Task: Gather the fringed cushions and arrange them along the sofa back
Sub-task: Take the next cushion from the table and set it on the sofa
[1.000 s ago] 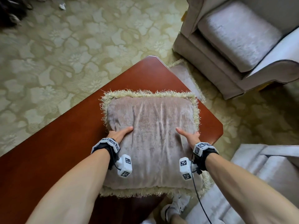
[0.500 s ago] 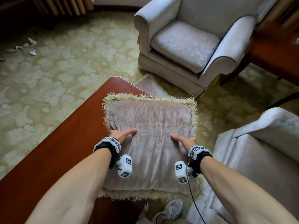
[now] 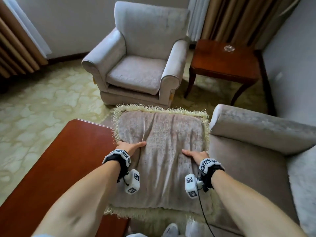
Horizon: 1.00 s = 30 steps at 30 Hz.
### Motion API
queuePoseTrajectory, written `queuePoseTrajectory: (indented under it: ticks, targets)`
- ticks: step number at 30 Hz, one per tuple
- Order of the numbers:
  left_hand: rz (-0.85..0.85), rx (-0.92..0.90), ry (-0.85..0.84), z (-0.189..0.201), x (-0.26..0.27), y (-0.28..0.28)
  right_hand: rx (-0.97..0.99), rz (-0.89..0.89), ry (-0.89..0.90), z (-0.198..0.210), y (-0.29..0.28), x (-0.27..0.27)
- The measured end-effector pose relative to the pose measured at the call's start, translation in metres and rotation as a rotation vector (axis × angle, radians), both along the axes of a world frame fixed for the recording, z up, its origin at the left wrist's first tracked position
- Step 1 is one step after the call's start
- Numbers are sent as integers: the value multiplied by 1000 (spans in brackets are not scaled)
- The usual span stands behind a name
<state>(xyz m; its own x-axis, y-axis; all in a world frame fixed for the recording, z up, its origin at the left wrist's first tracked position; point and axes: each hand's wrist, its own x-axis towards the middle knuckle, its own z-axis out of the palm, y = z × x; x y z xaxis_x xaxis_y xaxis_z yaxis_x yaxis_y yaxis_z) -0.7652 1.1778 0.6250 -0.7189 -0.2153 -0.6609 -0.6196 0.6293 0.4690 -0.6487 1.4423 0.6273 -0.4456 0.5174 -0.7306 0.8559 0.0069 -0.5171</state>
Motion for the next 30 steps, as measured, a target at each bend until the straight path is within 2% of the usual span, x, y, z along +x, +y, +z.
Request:
queuePoseTrajectory:
  ticks: [13, 21, 30]
  targets:
    - [-378, 82, 147, 60, -36, 210, -9, -351, 142, 49, 158, 53]
    - [-598, 149, 233, 60, -91, 327, 40, -561, 139, 55, 224, 41]
    - [-904, 203, 156, 47, -155, 459, 33, -849, 27, 61, 267, 16]
